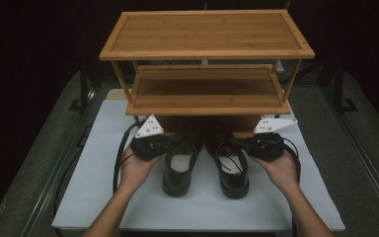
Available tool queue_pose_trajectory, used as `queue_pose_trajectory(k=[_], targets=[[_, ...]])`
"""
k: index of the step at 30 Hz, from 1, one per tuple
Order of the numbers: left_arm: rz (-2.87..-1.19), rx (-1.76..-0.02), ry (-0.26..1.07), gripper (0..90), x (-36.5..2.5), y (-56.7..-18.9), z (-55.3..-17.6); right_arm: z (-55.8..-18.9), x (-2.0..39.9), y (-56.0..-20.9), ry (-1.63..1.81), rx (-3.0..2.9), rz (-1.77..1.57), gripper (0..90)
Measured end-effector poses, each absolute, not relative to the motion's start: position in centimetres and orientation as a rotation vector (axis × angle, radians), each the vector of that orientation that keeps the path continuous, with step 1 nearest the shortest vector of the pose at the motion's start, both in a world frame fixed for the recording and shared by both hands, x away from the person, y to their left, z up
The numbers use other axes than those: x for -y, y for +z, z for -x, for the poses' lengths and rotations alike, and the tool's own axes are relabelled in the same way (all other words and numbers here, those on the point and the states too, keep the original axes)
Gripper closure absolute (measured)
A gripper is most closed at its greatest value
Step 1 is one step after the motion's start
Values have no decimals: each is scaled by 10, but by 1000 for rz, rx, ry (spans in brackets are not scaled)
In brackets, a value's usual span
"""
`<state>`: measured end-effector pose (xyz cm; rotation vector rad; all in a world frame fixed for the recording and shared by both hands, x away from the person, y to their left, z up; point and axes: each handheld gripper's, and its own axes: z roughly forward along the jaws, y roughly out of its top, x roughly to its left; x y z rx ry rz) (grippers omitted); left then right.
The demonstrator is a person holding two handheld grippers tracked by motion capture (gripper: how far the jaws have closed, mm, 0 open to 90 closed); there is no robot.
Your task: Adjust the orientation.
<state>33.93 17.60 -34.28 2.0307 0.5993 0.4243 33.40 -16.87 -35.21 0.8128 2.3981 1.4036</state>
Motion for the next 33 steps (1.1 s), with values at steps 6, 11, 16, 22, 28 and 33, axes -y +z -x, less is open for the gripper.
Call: queue_pose_trajectory(k=[6,11,16,22,28,33], targets=[[-1997,-648,469,882,-166,-354,-358,-356,162,-358,1378,-2374,-822,870],[-1969,-680,500,882,-159,-365,-370,-370,157,-365,1359,-2352,-846,869],[-1958,-696,515,882,-153,-372,-375,-377,153,-368,1342,-2334,-857,869],[-1967,-703,522,880,-148,-380,-374,-380,149,-373,1316,-2323,-873,868],[-1958,-707,504,879,-149,-382,-373,-379,145,-376,1333,-2328,-869,867],[-1965,-694,501,871,-149,-384,-369,-376,143,-378,1340,-2322,-865,864]])
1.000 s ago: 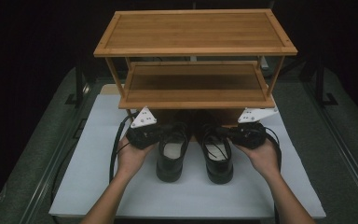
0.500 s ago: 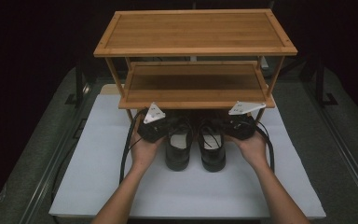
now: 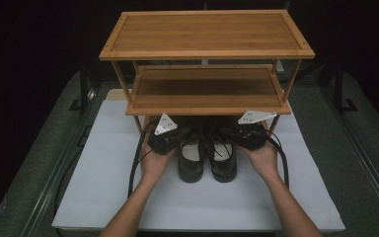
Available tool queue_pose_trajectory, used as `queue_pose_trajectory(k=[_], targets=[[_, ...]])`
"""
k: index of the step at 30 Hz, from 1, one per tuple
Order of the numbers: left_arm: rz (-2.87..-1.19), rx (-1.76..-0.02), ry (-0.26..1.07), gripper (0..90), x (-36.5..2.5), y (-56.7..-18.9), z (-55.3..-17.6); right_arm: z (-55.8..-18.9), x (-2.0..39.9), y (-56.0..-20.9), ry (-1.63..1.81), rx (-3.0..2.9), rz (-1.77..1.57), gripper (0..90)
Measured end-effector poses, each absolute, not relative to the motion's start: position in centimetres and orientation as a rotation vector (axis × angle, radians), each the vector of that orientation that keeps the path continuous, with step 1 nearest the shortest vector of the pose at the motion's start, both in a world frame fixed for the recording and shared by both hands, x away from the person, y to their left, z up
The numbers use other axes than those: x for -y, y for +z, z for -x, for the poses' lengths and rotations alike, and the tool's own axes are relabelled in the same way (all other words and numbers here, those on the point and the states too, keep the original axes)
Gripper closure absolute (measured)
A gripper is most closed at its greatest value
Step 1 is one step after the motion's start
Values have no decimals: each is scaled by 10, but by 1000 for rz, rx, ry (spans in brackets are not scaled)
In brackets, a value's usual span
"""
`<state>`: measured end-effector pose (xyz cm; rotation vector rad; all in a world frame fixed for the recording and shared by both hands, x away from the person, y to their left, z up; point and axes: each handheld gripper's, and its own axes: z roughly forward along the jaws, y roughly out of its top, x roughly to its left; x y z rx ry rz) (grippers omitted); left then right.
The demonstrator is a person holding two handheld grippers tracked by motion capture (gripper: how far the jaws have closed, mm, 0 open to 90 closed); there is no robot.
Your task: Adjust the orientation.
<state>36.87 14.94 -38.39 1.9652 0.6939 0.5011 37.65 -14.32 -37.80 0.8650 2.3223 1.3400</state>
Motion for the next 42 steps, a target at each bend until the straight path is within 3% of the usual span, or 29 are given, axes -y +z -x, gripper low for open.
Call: queue_pose_trajectory(k=[9,20,30,42], targets=[[-1969,-677,477,802,-155,-386,-367,-370,147,-384,1363,-2301,-890,806],[-2001,-687,357,422,-181,-371,-354,-349,173,-367,1396,-2241,-938,499],[-2084,-669,333,185,-198,-392,-324,-315,204,-385,1341,-2276,-989,342],[-2176,-640,266,77,-189,-433,-314,-302,197,-435,1238,-2468,-1030,176]])
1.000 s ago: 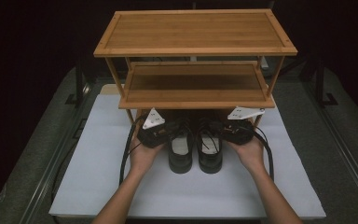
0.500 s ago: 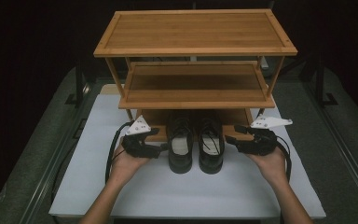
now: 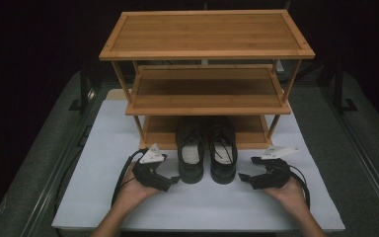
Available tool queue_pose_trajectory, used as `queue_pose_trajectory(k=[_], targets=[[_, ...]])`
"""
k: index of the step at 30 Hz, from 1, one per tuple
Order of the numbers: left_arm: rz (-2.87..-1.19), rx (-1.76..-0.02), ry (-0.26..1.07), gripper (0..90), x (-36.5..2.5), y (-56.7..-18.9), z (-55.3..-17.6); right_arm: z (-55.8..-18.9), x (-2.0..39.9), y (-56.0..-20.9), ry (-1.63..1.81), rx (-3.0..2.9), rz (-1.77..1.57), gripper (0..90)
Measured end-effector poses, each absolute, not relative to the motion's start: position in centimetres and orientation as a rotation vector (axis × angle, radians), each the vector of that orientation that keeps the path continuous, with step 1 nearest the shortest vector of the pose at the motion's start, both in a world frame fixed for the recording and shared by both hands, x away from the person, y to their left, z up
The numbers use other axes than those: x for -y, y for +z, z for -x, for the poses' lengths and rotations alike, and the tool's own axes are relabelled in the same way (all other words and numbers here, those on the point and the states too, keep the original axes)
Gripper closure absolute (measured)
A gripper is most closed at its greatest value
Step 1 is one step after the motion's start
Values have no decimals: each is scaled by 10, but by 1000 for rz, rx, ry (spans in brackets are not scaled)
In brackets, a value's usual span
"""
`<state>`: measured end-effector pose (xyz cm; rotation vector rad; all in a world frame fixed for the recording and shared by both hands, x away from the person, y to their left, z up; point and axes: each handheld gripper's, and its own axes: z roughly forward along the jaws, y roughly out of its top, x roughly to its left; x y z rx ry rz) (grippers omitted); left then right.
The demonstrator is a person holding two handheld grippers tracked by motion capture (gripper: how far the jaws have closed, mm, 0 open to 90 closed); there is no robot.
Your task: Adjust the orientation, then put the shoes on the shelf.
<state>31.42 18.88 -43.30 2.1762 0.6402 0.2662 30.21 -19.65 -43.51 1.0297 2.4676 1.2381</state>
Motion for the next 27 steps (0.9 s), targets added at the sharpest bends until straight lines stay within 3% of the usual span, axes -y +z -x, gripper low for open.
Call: queue_pose_trajectory(k=[4,27], targets=[[-2202,-638,249,27,-181,-441,-316,-304,187,-441,1243,-2506,-1008,174],[-2306,-590,243,40,-154,-455,-323,-308,152,-456,1168,-2579,-921,126]])
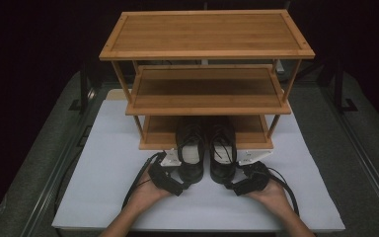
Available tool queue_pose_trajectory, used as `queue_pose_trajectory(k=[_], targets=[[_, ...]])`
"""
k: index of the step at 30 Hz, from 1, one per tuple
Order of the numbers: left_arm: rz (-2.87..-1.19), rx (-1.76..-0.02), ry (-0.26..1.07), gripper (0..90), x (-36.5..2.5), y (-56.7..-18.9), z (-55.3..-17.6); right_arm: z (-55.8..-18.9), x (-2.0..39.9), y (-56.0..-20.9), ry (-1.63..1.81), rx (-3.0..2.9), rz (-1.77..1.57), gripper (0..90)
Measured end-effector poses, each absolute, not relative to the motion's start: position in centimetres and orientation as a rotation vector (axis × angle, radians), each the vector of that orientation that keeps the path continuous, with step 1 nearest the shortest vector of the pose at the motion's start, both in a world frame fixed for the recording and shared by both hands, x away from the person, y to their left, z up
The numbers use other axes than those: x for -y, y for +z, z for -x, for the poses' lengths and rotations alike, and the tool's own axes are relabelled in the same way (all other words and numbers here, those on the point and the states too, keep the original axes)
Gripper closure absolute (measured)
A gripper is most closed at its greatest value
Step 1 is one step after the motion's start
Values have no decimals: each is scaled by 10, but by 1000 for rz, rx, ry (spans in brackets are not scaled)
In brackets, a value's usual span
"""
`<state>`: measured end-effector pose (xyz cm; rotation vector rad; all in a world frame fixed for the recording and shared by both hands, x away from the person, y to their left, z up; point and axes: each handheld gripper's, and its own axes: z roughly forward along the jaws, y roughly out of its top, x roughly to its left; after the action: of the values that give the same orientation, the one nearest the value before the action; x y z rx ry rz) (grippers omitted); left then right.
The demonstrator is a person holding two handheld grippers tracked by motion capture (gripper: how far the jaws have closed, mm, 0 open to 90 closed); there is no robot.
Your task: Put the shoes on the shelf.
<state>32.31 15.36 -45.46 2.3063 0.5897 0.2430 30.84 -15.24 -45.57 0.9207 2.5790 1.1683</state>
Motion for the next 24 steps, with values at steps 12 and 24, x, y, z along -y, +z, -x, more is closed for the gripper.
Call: queue_pose_trajectory(k=[12,24], targets=[[-2296,-626,218,71,-149,-449,-327,-309,146,-452,1189,-2550,-933,167],[-2211,-665,159,69,-154,-445,-337,-317,149,-440,1270,-2525,-972,168]])
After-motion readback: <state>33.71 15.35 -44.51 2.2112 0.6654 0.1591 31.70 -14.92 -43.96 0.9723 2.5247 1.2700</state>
